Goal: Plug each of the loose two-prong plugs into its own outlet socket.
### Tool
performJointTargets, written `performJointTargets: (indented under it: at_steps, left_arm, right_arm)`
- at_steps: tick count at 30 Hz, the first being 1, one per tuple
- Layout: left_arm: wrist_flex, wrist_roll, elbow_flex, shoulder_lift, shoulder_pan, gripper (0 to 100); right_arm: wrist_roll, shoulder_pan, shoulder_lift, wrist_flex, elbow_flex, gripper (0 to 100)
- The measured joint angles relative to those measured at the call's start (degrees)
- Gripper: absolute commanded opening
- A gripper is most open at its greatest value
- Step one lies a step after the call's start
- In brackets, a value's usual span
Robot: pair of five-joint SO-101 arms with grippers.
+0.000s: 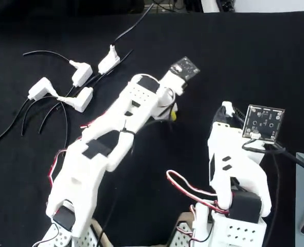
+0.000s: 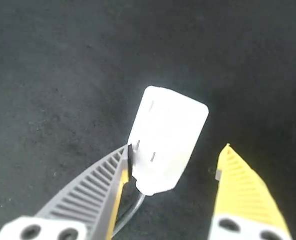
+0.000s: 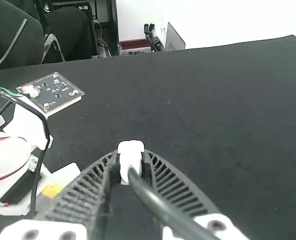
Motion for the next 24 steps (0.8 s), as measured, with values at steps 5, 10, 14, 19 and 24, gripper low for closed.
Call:
performJointTargets:
  at_steps: [5,10,14,19,24]
  left_arm:
    - [0.0,0.2,-1.5,0.6,-0.2,28]
    - [-0.1,2.1,-1.5,0.6,-0.2,28]
    - [3.1,2.5,-2.8,0.0,-0.7,28]
    - [5.2,2.5,-2.8,-2.1,-1.1,28]
    - [4.6,2.6,-2.9,-1.6,-2.0,28]
  right_arm:
    - [0.0,0.0,0.0,0.0,0.0,1.4]
    - [0.0,0.0,0.0,0.0,0.0,1.4]
    - [0.0,0.0,0.0,0.0,0.0,1.4]
    - [0.0,0.0,0.0,0.0,0.0,1.4]
    - [0.0,0.0,0.0,0.0,0.0,1.4]
